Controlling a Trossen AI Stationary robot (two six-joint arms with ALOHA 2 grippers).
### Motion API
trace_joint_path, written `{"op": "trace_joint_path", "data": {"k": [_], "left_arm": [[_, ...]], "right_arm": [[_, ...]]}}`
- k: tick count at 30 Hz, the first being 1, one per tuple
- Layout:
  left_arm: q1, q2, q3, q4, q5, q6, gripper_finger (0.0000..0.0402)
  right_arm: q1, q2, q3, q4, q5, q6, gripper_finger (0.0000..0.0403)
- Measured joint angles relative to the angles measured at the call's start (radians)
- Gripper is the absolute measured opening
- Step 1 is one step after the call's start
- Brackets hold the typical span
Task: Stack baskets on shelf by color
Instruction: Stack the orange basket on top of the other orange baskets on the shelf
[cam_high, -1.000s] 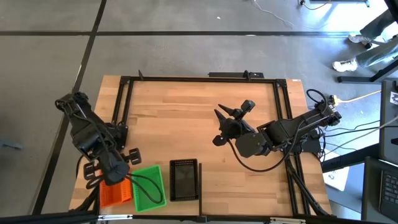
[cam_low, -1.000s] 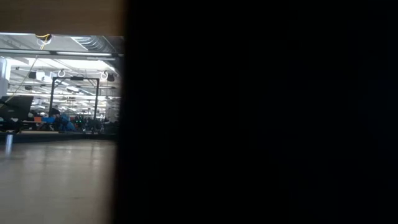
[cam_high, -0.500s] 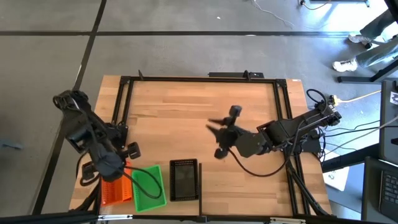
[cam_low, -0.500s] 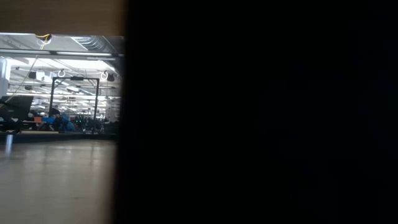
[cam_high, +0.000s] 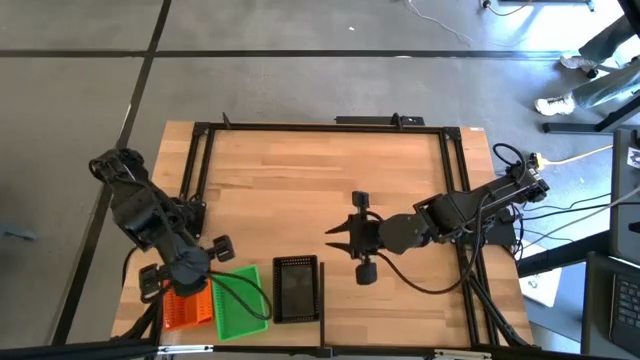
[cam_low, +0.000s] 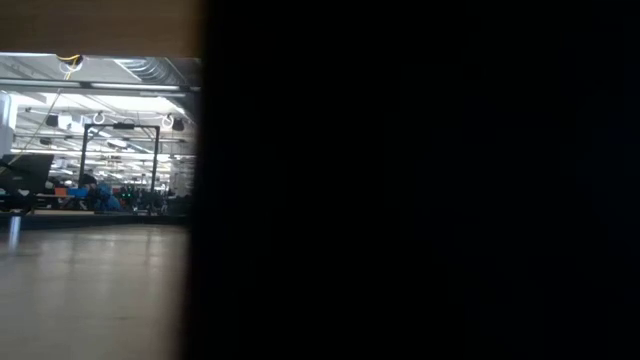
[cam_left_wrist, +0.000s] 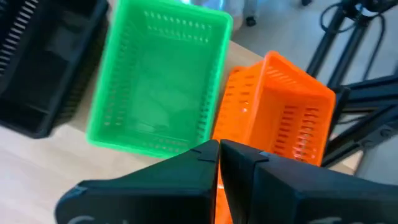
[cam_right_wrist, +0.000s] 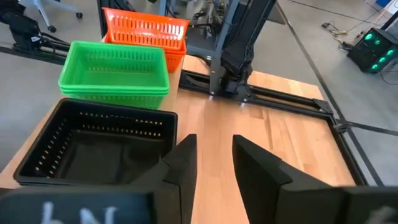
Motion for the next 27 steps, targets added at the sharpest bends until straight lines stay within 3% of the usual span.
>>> {"op": "trace_joint_path", "data": {"k": [7, 27], "left_arm": [[0.012, 0.011, -0.076, -0.013, 0.071, -0.061, 0.0005], [-0.031, 0.01, -0.111, -0.035, 0.046, -0.112, 0.0]], "right_arm": [[-0.001, 0.0, 0.0, 0.0, -0.001, -0.002, 0.0106], [-0.001, 0.0, 0.0, -0.001, -0.002, -0.006, 0.0106]]}}
